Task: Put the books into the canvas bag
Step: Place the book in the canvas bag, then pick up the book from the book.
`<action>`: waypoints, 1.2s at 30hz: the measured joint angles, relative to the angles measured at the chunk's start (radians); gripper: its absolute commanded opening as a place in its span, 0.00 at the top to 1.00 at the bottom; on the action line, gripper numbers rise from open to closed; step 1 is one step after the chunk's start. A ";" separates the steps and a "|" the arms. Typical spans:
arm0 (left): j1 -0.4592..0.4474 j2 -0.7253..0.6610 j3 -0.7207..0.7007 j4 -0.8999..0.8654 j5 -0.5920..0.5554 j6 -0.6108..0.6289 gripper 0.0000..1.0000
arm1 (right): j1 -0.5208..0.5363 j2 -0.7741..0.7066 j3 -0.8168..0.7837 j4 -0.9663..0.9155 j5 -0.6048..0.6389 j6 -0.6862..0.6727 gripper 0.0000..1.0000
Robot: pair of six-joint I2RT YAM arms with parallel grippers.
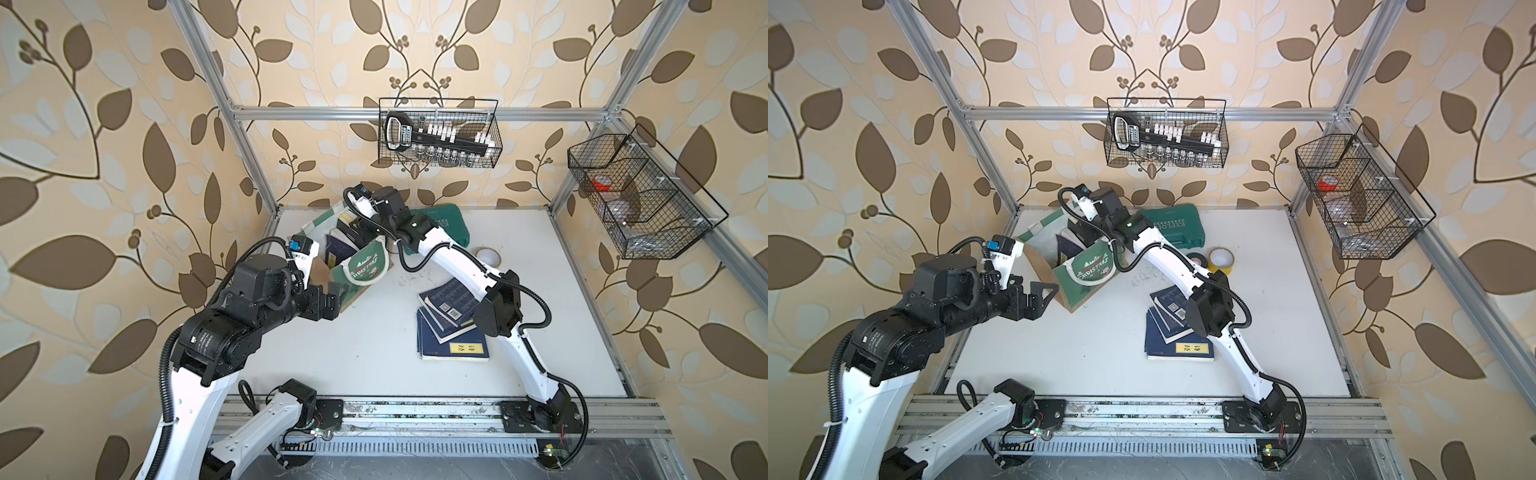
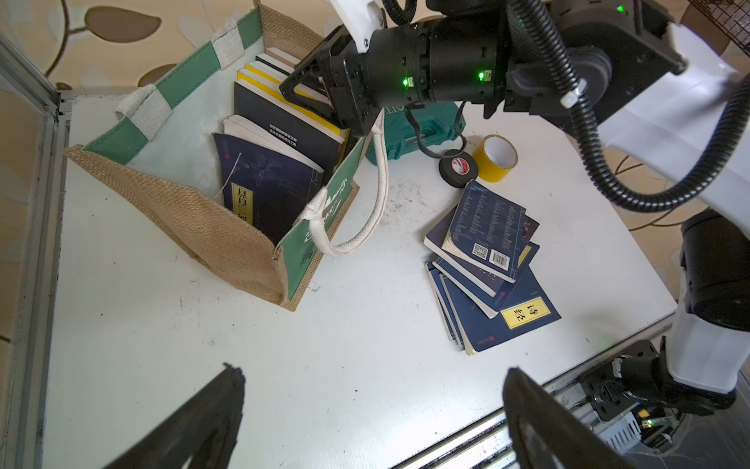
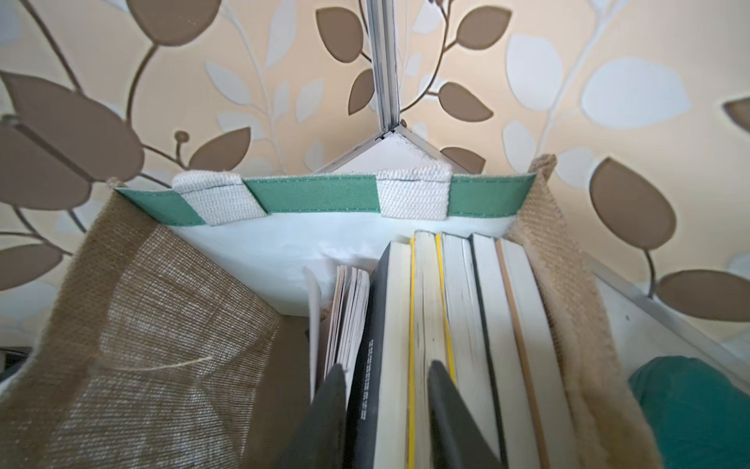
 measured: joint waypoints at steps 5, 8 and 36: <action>0.000 0.000 -0.006 0.004 0.003 0.000 0.01 | -0.019 -0.026 -0.019 0.011 -0.037 0.018 0.35; 0.000 0.000 -0.019 0.006 0.008 -0.001 0.01 | -0.037 -0.107 -0.101 0.027 -0.069 0.042 0.23; -0.015 0.129 -0.233 0.270 0.468 -0.063 0.01 | -0.650 -1.130 -1.751 0.301 -0.238 0.361 0.04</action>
